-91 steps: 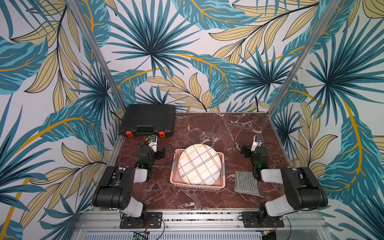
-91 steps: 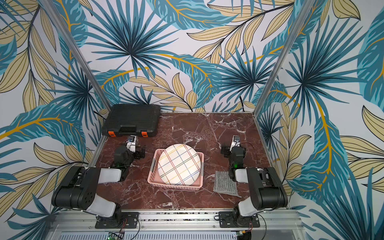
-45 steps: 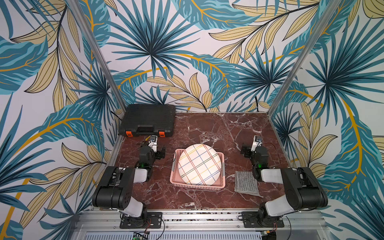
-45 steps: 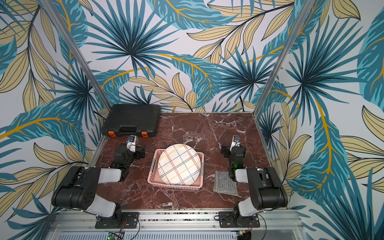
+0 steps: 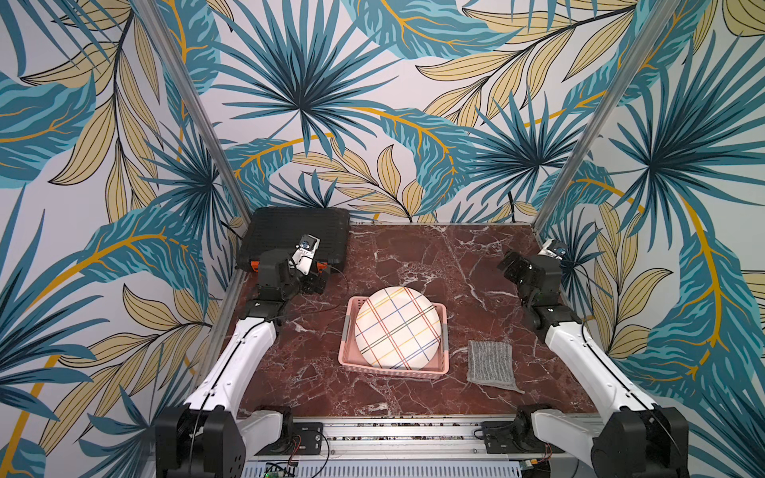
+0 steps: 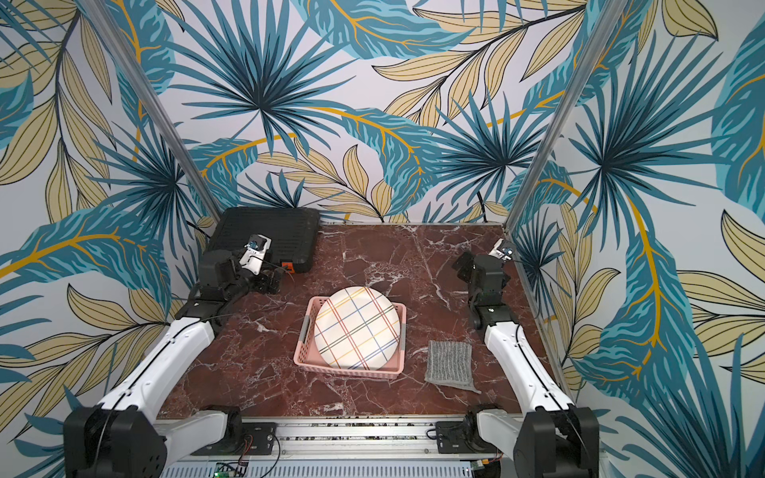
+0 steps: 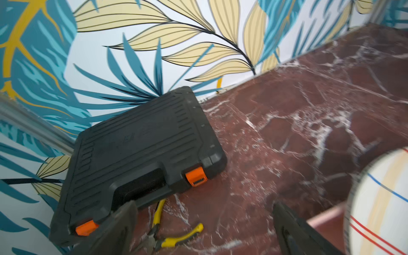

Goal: Wipe the wet plate dry
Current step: Pick up the plate from the bin.

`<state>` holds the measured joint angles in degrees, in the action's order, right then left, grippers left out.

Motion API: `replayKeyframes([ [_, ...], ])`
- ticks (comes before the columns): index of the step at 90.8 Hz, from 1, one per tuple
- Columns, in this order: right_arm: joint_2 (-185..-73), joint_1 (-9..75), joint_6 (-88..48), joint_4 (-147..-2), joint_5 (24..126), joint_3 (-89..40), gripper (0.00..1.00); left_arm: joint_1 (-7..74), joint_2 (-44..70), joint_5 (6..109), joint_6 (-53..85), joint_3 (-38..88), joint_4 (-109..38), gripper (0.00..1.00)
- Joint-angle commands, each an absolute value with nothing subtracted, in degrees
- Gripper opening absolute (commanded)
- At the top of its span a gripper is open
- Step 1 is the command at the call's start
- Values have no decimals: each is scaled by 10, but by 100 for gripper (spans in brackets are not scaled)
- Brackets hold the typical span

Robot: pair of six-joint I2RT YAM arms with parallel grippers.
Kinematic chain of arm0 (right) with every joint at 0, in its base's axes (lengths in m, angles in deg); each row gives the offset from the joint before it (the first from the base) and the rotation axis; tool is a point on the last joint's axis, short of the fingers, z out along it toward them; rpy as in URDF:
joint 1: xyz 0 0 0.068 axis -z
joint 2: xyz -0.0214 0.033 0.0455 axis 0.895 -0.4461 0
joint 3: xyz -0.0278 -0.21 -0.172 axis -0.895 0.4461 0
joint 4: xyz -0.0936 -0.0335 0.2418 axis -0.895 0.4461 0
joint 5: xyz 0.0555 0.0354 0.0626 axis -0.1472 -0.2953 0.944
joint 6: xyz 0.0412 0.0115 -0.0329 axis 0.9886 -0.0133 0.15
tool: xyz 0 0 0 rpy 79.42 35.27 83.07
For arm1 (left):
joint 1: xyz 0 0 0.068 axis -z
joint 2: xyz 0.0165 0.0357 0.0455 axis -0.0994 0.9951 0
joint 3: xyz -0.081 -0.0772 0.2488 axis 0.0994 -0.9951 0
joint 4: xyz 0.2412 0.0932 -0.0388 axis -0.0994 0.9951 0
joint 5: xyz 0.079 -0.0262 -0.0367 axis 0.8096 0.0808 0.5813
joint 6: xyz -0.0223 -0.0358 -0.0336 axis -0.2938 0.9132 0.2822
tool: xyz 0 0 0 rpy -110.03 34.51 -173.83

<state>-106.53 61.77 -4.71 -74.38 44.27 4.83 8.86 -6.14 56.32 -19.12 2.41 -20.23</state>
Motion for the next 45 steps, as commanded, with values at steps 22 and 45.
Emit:
replayKeyframes([
  [22, -1075, 471, 12, -517, 672, 28, 100, 130, -89, 445, -280, 16, 168, 100],
  [45, -1082, 334, -29, -490, 670, 35, 89, 186, -46, 427, -305, 7, 175, 99],
])
